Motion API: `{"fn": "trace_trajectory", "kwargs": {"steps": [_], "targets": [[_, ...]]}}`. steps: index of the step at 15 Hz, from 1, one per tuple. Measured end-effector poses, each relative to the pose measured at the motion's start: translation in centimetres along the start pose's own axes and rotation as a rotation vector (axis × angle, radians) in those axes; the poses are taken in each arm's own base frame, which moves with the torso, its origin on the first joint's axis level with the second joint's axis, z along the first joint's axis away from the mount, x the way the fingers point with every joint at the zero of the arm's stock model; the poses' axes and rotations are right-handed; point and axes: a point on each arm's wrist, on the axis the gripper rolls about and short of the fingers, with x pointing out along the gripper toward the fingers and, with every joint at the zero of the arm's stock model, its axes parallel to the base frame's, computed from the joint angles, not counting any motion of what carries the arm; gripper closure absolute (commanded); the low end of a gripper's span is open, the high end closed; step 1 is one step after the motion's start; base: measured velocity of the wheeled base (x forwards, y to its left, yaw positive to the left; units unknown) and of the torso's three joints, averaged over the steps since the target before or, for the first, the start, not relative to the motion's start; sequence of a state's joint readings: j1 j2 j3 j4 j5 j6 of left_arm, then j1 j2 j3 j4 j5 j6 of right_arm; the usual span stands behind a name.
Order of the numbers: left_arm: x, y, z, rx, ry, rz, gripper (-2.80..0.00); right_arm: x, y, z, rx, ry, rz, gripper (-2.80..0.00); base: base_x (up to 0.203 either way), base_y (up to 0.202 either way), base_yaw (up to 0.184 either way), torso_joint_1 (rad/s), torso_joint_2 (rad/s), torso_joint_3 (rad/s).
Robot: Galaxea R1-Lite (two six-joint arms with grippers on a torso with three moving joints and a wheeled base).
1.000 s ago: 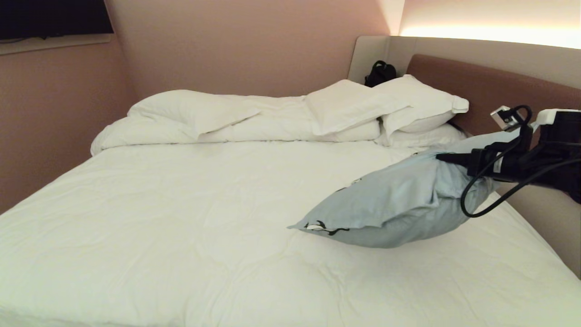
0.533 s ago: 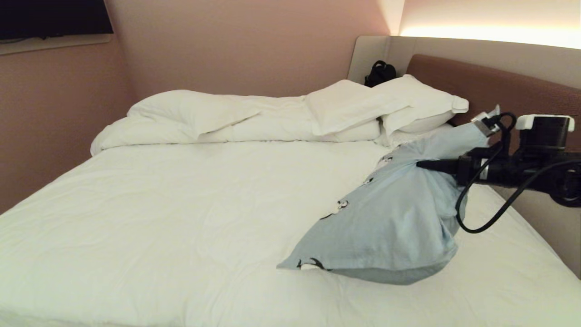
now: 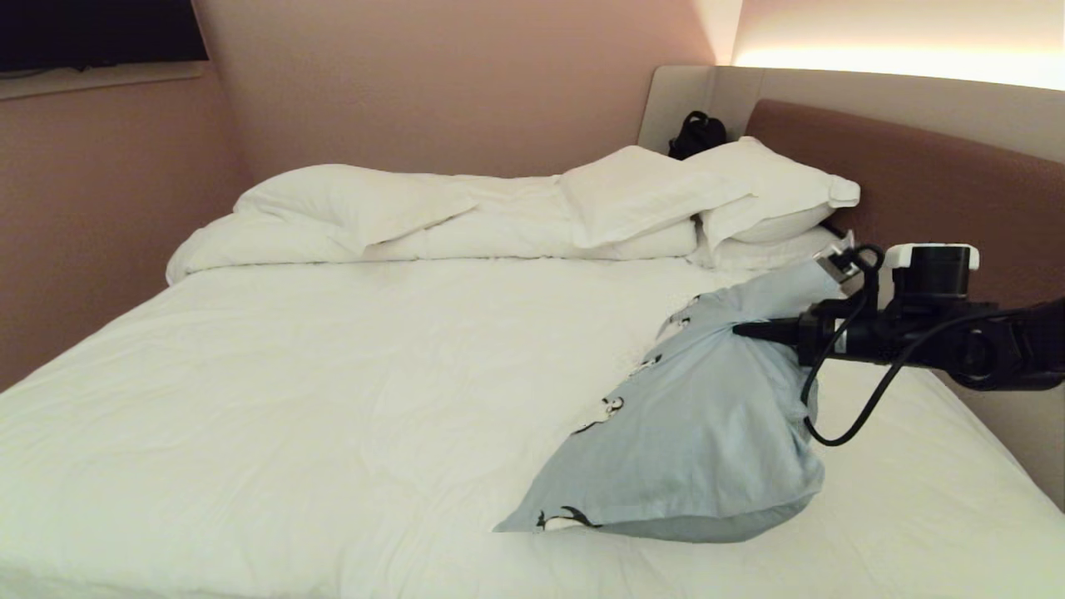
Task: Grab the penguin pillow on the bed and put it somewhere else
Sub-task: Place the pillow at the bedside
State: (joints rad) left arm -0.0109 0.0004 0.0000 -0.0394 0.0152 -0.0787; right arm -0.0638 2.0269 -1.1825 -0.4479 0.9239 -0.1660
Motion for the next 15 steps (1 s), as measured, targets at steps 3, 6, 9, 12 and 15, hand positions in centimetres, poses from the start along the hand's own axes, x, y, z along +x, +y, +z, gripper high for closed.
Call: {"fn": "trace_trajectory", "kwargs": {"steps": [3, 6, 9, 12, 15], "targets": [[0.0, 0.0, 0.0, 0.000, 0.000, 0.000, 0.00, 0.7, -0.8, -0.6, 0.017, 0.026, -0.078, 0.00, 0.000, 0.000, 0.000, 0.000, 0.00, 0.000], [0.0, 0.0, 0.0, 0.000, 0.000, 0.000, 0.00, 1.1, -1.3, -1.1, 0.023, 0.047, -0.155, 0.00, 0.000, 0.000, 0.000, 0.000, 0.00, 0.000], [0.0, 0.0, 0.0, 0.000, 0.000, 0.000, 0.00, 1.1, -1.5, -1.3, 0.026, 0.058, -0.197, -2.80, 0.000, 0.000, 0.000, 0.000, 0.00, 0.000], [0.0, 0.0, 0.0, 0.000, 0.000, 0.000, 0.00, 0.8, -1.2, -1.0, 0.020, 0.053, -0.206, -2.80, 0.000, 0.000, 0.000, 0.000, 0.00, 0.000], [0.0, 0.0, 0.0, 0.000, 0.000, 0.000, 0.00, -0.3, 0.1, 0.2, -0.001, 0.035, -0.209, -2.80, 0.000, 0.000, 0.000, 0.000, 0.00, 0.000]]}}
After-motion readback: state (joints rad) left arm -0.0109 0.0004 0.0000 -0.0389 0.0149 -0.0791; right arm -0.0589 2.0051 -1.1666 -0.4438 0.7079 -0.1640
